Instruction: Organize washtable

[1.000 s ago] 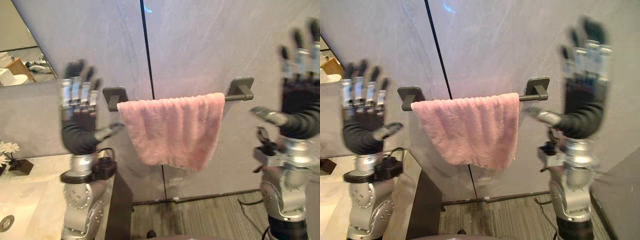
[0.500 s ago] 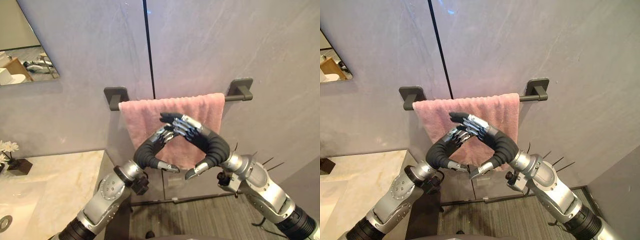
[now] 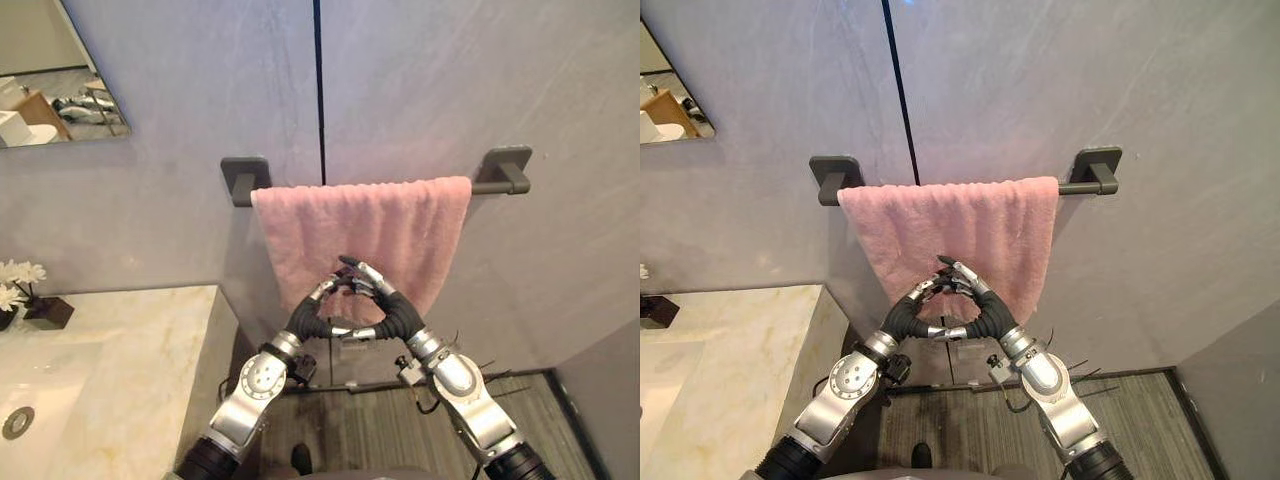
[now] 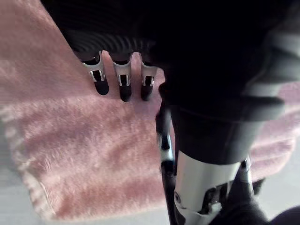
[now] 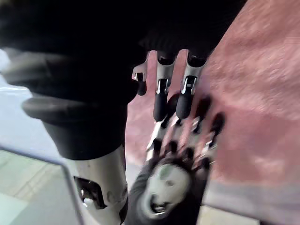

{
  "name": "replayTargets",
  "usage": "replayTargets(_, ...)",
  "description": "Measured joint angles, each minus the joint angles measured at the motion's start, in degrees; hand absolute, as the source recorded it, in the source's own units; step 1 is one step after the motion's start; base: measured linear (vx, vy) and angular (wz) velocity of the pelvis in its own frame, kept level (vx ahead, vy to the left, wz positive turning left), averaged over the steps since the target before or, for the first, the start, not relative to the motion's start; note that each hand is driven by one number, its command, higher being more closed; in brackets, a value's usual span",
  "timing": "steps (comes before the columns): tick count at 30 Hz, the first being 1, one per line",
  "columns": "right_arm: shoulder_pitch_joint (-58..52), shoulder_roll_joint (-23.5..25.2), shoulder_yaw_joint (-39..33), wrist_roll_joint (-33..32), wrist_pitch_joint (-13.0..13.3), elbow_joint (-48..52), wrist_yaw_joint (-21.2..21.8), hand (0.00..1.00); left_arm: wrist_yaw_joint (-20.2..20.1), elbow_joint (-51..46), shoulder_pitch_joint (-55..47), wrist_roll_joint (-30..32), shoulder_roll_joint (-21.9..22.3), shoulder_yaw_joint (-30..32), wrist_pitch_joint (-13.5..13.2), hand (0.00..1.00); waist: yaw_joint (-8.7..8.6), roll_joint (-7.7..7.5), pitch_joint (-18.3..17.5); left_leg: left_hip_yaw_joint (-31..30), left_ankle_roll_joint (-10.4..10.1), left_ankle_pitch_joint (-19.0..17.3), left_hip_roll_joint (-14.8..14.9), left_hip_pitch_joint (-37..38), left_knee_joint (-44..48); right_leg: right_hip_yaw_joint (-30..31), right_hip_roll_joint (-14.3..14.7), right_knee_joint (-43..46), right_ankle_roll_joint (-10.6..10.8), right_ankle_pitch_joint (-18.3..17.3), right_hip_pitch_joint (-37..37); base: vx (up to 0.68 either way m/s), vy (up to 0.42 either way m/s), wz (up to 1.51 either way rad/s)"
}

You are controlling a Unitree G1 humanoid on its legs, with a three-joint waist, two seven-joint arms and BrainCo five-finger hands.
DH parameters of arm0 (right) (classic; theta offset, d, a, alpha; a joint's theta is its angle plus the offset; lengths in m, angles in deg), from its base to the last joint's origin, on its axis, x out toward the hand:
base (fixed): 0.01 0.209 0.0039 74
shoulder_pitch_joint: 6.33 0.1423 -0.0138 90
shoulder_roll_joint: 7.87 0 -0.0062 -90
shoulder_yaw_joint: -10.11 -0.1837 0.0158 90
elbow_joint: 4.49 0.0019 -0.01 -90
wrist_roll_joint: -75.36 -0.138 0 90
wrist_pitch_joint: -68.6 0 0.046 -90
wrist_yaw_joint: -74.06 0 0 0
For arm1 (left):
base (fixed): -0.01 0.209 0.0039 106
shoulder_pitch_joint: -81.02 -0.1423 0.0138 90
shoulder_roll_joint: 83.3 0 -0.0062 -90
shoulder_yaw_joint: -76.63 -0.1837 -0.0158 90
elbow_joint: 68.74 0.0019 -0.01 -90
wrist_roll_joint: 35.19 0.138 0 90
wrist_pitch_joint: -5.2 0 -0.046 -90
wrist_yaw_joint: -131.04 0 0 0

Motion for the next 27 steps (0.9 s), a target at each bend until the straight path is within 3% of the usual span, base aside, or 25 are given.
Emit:
replayTargets(4,-4.1,0.2,-9.6,2.4,-2.7,-3.1,-3.7,0.00,4.2,0.0,-0.5,1.9,0.4,8.4,-0.8,0.00,0.18,-0.25,0.1,-0.3,0.4,0.3,-0.3,-0.5,0.0,-0.6,-0.3,-0.7,0.2,0.2,-0.1,0.02,-0.013,0.04)
replayTargets(14,-10.4,6.0,-23.5,2.3,-2.9,2.3,-6.6,0.00,7.4,-2.2,-7.5,2.9,4.5,19.6,-1.2,0.00,-1.52,-0.07,0.0,0.5,0.2,0.1,0.0,-0.5,0.0,-0.7,-0.1,-1.4,0.1,0.4,0.0,0.00,-0.016,-0.02)
replayTargets(27,-17.7,9.5,-31.0,3.0,-2.9,0.4,-6.7,0.00,6.4,-3.7,-16.3,2.2,8.0,23.5,-1.3,0.00,-1.56,0.23,-0.1,0.9,0.2,-0.2,-0.1,-0.7,0.0,-0.1,-0.2,-2.4,0.3,0.9,0.0,-0.01,-0.005,-0.02)
